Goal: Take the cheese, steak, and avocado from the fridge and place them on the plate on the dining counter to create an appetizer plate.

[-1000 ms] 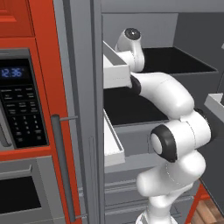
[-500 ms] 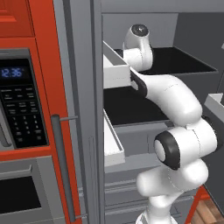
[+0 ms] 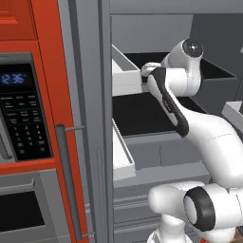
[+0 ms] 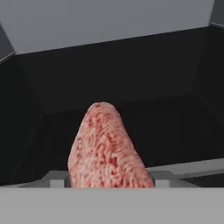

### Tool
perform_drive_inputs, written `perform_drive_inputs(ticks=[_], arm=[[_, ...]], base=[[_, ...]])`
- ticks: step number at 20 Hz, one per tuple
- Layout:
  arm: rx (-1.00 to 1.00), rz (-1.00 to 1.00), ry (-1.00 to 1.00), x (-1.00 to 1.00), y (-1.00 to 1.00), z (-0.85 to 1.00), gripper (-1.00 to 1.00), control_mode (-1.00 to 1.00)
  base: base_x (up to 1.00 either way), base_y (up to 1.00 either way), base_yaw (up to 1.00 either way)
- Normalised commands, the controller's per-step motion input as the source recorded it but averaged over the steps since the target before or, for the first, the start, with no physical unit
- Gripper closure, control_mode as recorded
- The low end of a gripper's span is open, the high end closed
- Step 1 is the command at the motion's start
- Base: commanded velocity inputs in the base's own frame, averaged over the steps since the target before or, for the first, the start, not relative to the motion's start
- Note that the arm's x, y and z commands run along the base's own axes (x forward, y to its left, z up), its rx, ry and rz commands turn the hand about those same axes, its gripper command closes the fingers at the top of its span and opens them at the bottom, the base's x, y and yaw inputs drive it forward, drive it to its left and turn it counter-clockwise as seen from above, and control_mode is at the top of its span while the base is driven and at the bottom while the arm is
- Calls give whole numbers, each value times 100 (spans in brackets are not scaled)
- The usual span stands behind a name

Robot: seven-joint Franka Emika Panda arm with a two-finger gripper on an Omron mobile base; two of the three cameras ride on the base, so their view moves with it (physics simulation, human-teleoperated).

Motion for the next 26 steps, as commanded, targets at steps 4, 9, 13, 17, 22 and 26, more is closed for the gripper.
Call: perform_drive_inputs(ticks=[4, 9, 13, 17, 22, 26], arm=[[1, -4, 0, -100, -33, 1, 100, -100], [0, -2, 2, -100, -13, -5, 100, -100], [-3, -3, 8, -90, -2, -28, 100, -100], [-7, -6, 24, -14, 0, -41, 100, -100], [-1, -3, 7, -10, 0, -21, 100, 100], [0, 0, 0, 0, 0, 0, 100, 100]], base=[[0, 0, 0], [0, 0, 0], [0, 0, 0], [0, 0, 0], [-13, 0, 0], [-99, -5, -4]])
